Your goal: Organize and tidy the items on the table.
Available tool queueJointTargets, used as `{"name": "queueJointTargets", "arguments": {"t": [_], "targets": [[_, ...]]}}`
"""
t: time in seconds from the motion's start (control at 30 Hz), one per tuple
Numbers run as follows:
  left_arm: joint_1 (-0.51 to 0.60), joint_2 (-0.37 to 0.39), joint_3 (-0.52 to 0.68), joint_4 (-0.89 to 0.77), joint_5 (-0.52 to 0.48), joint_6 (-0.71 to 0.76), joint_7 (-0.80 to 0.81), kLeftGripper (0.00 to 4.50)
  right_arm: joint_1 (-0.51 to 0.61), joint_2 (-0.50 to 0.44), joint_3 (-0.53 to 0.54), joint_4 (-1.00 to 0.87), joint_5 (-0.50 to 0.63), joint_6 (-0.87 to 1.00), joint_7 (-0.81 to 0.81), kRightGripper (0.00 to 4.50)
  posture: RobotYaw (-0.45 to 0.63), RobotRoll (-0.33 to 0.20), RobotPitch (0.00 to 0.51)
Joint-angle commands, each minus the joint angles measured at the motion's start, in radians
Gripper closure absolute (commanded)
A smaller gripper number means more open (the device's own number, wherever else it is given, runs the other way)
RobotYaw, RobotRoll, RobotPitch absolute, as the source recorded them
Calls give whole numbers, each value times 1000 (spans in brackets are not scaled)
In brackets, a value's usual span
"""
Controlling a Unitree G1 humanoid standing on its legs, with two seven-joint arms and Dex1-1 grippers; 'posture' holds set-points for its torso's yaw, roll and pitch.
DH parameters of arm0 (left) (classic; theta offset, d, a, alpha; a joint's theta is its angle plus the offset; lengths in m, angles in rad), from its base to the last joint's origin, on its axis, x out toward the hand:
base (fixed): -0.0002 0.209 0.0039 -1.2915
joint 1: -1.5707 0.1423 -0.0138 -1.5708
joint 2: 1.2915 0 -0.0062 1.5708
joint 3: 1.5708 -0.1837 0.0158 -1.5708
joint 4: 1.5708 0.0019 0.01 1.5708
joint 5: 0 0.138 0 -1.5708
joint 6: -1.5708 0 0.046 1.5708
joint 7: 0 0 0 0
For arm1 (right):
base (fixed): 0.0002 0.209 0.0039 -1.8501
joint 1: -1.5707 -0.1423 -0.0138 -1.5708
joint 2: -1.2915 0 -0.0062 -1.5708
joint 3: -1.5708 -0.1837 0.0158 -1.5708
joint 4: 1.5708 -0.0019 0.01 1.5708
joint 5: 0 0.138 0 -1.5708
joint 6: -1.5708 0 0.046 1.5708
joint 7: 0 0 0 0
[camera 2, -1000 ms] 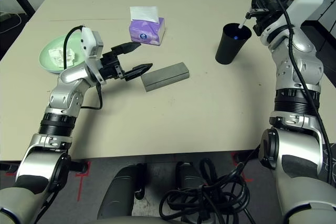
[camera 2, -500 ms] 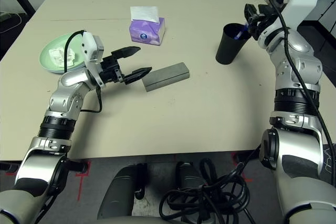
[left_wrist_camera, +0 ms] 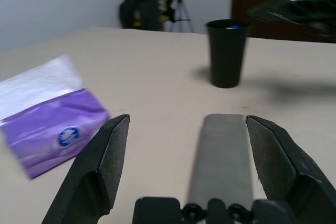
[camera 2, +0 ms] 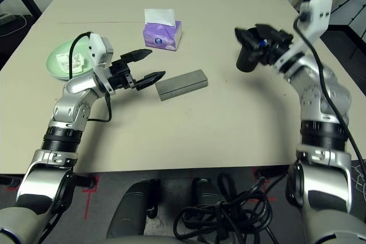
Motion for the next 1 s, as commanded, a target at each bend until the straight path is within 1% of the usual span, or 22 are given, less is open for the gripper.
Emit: {"name": "queueJointTargets", "arguments": {"t": [0.03, 0.07, 0.17, 0.2, 0.27, 0.33, 0.4, 0.5, 0.57, 0.7, 0.8, 1.0], "targets": [[14, -56, 67, 11, 10, -9, 188, 0, 29, 44, -44, 3, -39, -108, -96, 26, 48, 0, 95], [16, -66, 89, 16, 28, -26, 257, 0, 44, 64, -49, 4, -58, -138, -140, 26, 49, 0, 94], [45, -69, 138, 14, 100, -115, 436, 0, 109, 153, -52, 5, -184, -273, -348, 26, 51, 0, 84], [54, -72, 159, 10, 118, -121, 507, 0, 126, 181, -52, 11, -232, -325, -420, 26, 51, 0, 81], [77, -81, 197, 3, 145, -122, 624, 0, 148, 231, -61, 15, -292, -387, -542, 26, 48, 0, 80], [105, -83, 215, -1, 162, -121, 687, 0, 158, 258, -60, 18, -320, -409, -608, 26, 45, 0, 80], [148, -72, 215, -9, 173, -147, 696, 0, 162, 270, -47, 22, -345, -415, -647, 26, 32, 0, 83], [247, -41, 217, -42, 163, -171, 659, 0, 156, 272, -32, 41, -328, -419, -624, 26, 34, 0, 85], [271, -27, 226, -29, 150, -193, 646, 0, 150, 257, -27, 79, -332, -438, -604, 26, 48, 0, 87], [257, -11, 228, 74, 143, -252, 620, 0, 133, 254, -26, 181, -334, -510, -580, 26, 76, 0, 87], [245, 10, 235, 158, 147, -269, 623, 0, 114, 258, -28, 205, -327, -557, -571, 26, 72, 0, 88], [253, 5, 255, 185, 111, -262, 623, 0, 125, 237, -26, 217, -316, -603, -521, 26, 61, 0, 86]]}}
